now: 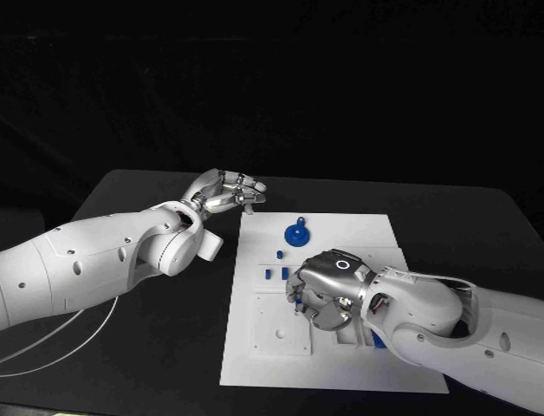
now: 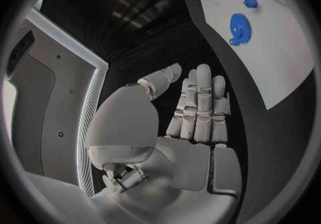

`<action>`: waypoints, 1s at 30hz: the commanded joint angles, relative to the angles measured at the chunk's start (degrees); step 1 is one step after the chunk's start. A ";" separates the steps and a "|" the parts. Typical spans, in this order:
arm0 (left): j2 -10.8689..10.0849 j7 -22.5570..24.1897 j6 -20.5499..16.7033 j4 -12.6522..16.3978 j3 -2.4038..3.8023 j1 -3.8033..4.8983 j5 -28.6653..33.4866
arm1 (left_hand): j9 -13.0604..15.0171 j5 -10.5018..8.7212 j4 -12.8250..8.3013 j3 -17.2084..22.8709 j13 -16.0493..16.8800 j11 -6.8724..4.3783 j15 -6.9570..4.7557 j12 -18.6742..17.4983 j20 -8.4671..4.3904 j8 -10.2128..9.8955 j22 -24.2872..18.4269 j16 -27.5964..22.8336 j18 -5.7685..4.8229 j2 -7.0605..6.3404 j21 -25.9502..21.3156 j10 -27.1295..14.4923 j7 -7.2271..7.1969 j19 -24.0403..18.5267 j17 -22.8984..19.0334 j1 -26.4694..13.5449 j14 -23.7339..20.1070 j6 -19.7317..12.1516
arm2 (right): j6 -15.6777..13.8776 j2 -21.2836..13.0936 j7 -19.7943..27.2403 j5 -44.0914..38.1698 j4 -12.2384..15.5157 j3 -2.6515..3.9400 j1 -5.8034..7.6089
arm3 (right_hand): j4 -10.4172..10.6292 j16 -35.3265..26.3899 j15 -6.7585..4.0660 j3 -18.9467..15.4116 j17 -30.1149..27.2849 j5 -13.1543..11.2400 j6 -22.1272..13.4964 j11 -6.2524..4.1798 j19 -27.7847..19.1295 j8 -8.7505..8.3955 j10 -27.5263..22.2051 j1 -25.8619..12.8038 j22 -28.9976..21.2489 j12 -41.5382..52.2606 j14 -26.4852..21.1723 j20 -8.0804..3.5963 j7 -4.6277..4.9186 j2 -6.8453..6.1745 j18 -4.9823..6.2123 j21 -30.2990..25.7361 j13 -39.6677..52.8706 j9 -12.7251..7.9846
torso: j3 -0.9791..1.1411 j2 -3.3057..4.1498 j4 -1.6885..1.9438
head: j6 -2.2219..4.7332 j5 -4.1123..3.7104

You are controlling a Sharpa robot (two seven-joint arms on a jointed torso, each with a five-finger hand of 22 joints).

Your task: Assemble the parts on the task board

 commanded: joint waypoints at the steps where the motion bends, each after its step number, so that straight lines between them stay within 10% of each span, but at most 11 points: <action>1: 0.14 0.21 -0.15 0.14 0.04 0.01 0.38 | -0.10 -0.06 -0.15 -0.14 0.06 0.05 0.00 -0.32 -2.19 0.34 0.08 -0.27 -0.07 0.31 -0.28 -0.18 0.09 0.54 0.08 -0.35 0.58 -0.41 | 1.16 -0.03 -0.16 -0.91 0.02 -0.07 -0.20 | -0.04 0.27 -0.71 -0.30 -0.06 0.25 0.17 -0.32 0.00 0.05 2.24 0.14 1.00 -0.15 -1.02 -0.22 0.01 0.29 2.22 0.36 0.09 0.05 | -0.01 0.00 0.04 | -0.18 0.06; 30: 0.20 0.17 0.02 0.20 0.04 0.00 0.38 | -0.15 -0.06 -0.17 -0.15 0.06 0.07 0.01 -0.34 -2.18 0.33 0.12 -0.41 -0.07 0.35 -0.34 -0.24 0.13 0.57 0.22 -0.40 0.60 -0.53 | 1.57 0.73 -0.67 -3.08 -0.76 -0.45 -0.70 | -0.20 0.34 -0.71 -0.45 -0.19 0.32 0.19 -0.33 -0.05 0.03 2.30 0.10 0.99 -0.26 -1.04 -0.22 0.00 0.37 2.22 0.38 0.21 0.08 | -0.06 -0.02 0.06 | -0.54 0.10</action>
